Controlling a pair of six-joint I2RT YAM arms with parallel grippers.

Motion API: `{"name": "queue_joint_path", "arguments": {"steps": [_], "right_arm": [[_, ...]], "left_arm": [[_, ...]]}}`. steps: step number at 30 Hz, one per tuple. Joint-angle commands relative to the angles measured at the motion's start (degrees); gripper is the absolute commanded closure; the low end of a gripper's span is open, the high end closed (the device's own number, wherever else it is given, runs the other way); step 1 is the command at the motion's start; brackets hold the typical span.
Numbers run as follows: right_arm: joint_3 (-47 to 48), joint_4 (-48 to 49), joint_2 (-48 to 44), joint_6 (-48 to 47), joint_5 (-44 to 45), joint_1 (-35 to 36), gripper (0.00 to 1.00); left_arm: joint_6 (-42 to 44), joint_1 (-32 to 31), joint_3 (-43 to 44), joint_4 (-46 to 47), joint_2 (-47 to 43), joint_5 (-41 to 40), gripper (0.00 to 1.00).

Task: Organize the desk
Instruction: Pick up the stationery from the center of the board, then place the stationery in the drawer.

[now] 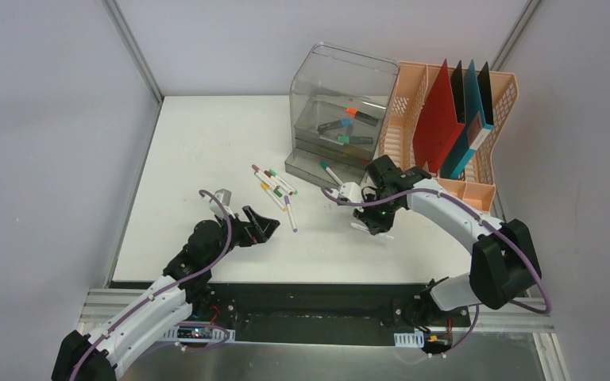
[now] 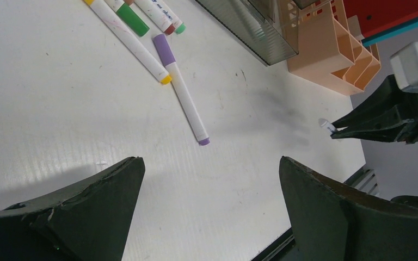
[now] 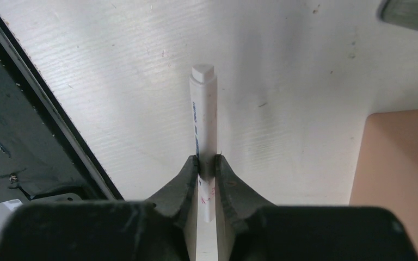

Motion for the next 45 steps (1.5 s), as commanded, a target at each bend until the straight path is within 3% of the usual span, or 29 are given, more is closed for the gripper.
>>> {"name": "queue_joint_path", "arguments": {"steps": [1, 13, 23, 36, 42, 44, 45], "right_arm": [[3.72, 0.23, -3.35, -1.54, -1.94, -0.22, 1.0], [17.28, -1.33, 0.87, -3.44, 4.08, -0.12, 1.0], [25.74, 7.89, 6.1, 0.57, 11.9, 2.53, 1.0], [20.72, 31.96, 10.93, 7.58, 26.33, 8.46, 1.0], [18.35, 35.96, 12.4, 9.97, 27.8, 9.15, 0.99], [17.5, 37.18, 12.89, 10.34, 28.82, 9.29, 0.94], [17.07, 37.62, 13.2, 10.4, 29.38, 9.37, 0.87]], "left_arm": [[0.17, -0.01, 0.52, -0.62, -1.02, 0.38, 0.01], [-0.51, 0.01, 1.11, -2.1, -1.19, 1.84, 0.01], [-2.11, 0.01, 0.64, -2.27, -1.01, 3.27, 0.01], [-4.92, 0.01, -0.14, -1.46, -0.87, 6.51, 0.01], [-5.54, 0.01, -0.79, -1.47, -0.83, 6.76, 0.01], [-5.68, 0.01, -0.9, -1.47, -0.79, 6.9, 0.01], [-5.68, 0.0, -0.9, -1.52, -0.81, 6.92, 0.01]]}}
